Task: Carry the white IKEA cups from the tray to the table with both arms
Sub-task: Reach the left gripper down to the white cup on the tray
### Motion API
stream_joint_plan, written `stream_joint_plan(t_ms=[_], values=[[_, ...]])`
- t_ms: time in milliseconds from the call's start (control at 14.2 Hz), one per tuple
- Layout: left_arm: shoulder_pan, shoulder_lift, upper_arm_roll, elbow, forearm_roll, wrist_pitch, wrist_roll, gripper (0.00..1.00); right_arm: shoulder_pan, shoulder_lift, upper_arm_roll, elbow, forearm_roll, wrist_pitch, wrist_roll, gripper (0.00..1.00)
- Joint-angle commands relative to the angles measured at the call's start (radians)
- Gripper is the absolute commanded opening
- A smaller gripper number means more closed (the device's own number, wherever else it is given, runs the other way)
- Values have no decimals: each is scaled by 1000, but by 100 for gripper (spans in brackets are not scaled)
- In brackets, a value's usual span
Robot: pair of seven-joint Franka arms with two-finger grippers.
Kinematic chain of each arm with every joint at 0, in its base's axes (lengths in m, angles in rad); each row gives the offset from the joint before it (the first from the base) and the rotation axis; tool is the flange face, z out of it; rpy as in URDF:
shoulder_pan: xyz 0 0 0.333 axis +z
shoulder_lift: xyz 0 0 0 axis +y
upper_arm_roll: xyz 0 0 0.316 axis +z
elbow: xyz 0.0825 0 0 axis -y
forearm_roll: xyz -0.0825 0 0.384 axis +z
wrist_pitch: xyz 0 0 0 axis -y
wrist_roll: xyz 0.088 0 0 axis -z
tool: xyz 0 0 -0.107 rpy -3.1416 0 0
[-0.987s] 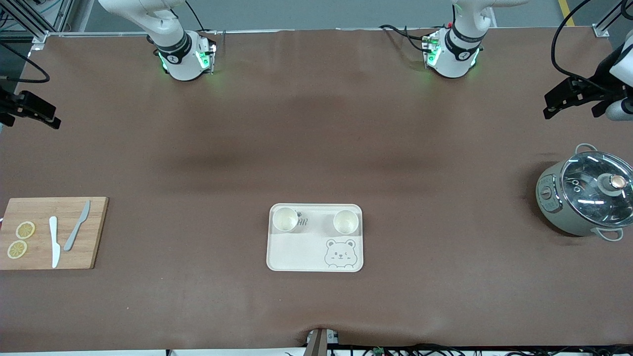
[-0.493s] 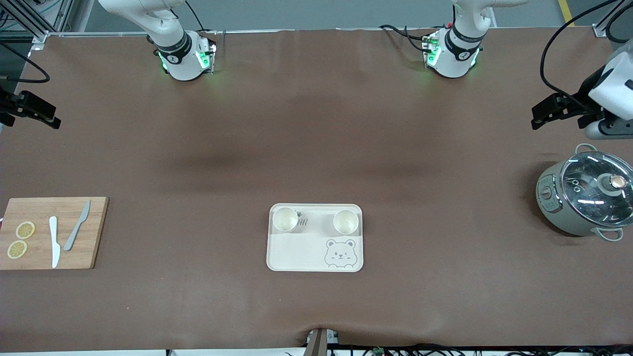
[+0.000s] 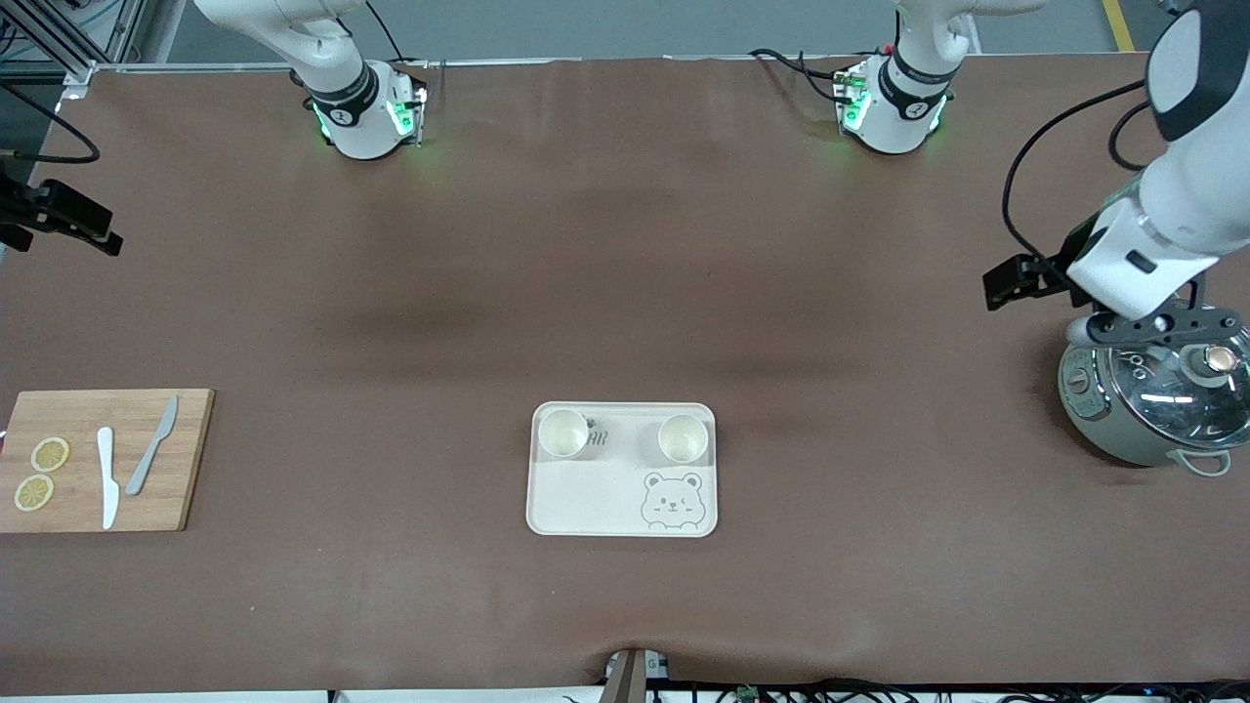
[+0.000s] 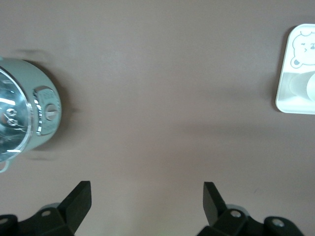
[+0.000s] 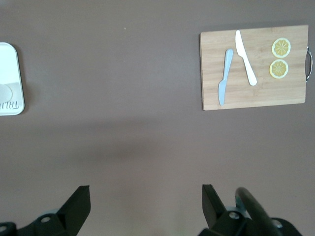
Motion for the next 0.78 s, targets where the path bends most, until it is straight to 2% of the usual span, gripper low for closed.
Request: stream_joint_plan(t_ms=[0,423,705], values=[[-17,65,-23,33,18,27,-82,100,-12,27,6,21,16,25,9,100],[-148,186,-23,34,12,156,-251,100,6,51,12,26,12,25,-3,100],[-227,309,-23,101,10,260,-355,100,17,76,12,26,15,28,-1,100]])
